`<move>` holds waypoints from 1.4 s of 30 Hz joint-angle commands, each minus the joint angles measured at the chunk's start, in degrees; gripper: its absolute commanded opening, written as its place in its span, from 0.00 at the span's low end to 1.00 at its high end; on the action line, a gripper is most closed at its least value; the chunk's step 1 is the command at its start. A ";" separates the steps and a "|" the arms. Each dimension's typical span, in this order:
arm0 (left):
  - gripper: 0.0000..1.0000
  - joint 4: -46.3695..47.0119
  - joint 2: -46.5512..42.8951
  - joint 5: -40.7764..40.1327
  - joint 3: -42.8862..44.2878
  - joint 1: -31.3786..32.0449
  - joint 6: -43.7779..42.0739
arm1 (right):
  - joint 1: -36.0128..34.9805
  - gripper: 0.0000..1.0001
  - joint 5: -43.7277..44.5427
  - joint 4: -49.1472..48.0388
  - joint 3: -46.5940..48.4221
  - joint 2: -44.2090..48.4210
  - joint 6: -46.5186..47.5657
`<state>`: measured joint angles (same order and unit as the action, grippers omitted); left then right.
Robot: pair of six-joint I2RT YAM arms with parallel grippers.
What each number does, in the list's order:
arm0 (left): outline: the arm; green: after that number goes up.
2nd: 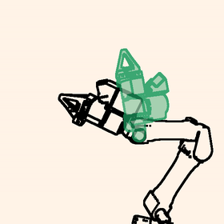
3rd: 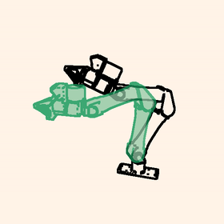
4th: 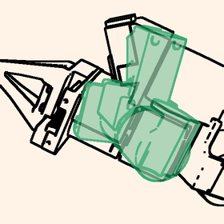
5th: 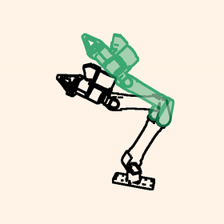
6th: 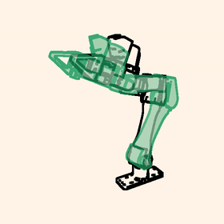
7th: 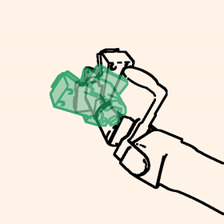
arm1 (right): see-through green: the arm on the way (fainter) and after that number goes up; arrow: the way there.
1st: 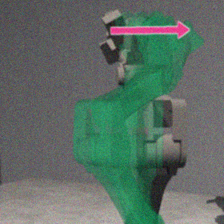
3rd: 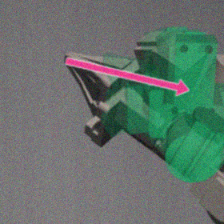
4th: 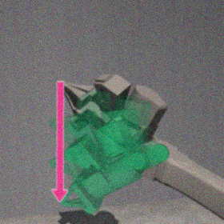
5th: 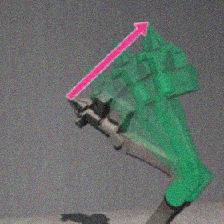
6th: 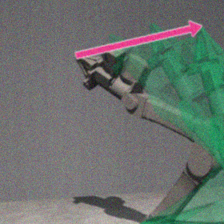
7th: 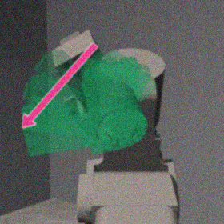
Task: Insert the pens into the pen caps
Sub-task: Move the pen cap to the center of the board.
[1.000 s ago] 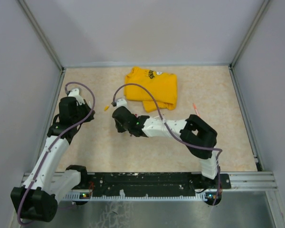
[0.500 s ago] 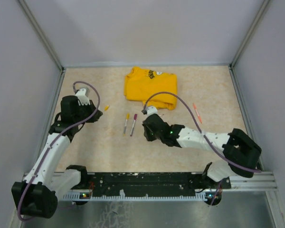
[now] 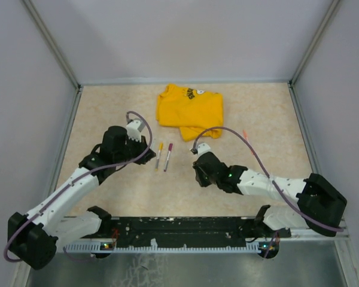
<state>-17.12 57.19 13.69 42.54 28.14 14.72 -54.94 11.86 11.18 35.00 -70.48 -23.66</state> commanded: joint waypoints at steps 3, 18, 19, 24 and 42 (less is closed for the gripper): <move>0.00 1.57 -0.60 -3.02 0.52 4.53 -0.95 | 0.27 0.12 -1.45 -0.46 2.43 -5.55 4.30; 0.00 0.69 -1.45 -6.35 0.48 4.55 -2.57 | 0.29 0.37 0.55 2.86 5.60 -8.01 5.16; 0.00 0.69 -1.46 -6.69 0.52 4.57 -2.71 | 0.33 0.37 0.94 3.22 5.65 -7.17 5.01; 0.00 0.67 -1.48 -7.69 0.41 4.55 -3.03 | 0.34 0.38 -0.60 3.78 5.66 -2.15 2.57; 0.00 0.17 -1.29 -9.14 0.28 4.55 -3.03 | -0.47 0.41 -9.01 2.37 2.53 -3.33 -8.40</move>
<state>-16.91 56.64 5.28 42.48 32.49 12.14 -55.07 1.23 12.91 37.89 -73.25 -29.63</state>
